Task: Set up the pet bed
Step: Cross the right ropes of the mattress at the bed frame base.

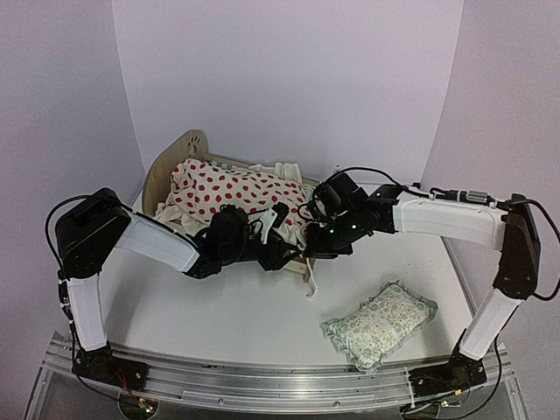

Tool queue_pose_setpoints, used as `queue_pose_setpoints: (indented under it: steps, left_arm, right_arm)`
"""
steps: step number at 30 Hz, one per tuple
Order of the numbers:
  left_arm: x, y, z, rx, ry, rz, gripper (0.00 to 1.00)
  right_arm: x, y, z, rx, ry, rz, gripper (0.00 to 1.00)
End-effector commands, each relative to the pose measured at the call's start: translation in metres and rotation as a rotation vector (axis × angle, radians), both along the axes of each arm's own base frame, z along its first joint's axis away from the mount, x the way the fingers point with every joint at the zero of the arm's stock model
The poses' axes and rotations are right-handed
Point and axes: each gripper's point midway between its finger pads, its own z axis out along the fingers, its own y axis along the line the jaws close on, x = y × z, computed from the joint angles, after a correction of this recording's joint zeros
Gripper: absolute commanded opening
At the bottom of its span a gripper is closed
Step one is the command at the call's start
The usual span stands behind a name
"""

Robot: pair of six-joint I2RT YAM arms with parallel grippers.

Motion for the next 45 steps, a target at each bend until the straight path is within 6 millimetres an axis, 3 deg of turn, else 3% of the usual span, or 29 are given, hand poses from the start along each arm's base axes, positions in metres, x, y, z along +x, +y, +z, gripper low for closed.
queue_pose_setpoints:
  steps: [1, 7, 10, 12, 17, 21, 25, 33, 38, 41, 45]
  left_arm:
    - [0.0, 0.015, 0.026, 0.006, 0.016, 0.052, 0.6]
    - [-0.005, 0.044, 0.013, 0.108, 0.091, 0.145, 0.66]
    - [-0.009, 0.054, 0.0, 0.179, 0.148, 0.168, 0.85]
    - [-0.011, 0.056, -0.005, 0.201, 0.167, 0.169, 0.92]
    - [-0.02, 0.057, -0.003, 0.172, 0.179, 0.136, 0.94]
    - [-0.028, 0.063, 0.004, 0.145, 0.188, 0.133, 0.94]
    - [-0.029, 0.071, 0.015, 0.126, 0.183, 0.167, 0.94]
    - [-0.021, 0.078, -0.002, 0.125, 0.223, 0.238, 0.83]
    - [-0.025, 0.085, -0.017, 0.043, 0.263, 0.267, 0.7]
    - [-0.024, 0.076, -0.037, 0.061, 0.304, 0.248, 0.62]
    - [-0.024, 0.059, -0.06, 0.055, 0.373, 0.204, 0.55]
  right_arm:
    - [0.008, 0.009, -0.01, 0.021, -0.006, -0.022, 0.0]
    - [-0.001, 0.015, -0.01, 0.049, 0.018, -0.022, 0.0]
    - [-0.002, 0.017, -0.011, 0.045, 0.012, -0.014, 0.08]
    - [-0.002, 0.017, -0.01, 0.041, 0.006, -0.014, 0.11]
    - [0.008, 0.01, 0.0, 0.023, -0.055, -0.047, 0.12]
    - [0.005, 0.011, 0.011, 0.048, -0.062, -0.034, 0.15]
    - [-0.007, 0.015, 0.014, 0.081, -0.034, 0.016, 0.36]
    - [-0.003, 0.001, 0.042, 0.068, -0.143, 0.025, 0.44]
    - [0.0, -0.009, 0.022, -0.004, -0.148, 0.012, 0.46]
    - [-0.001, 0.0, 0.011, -0.011, -0.116, 0.04, 0.46]
    - [0.006, -0.001, 0.012, -0.029, -0.14, 0.034, 0.46]
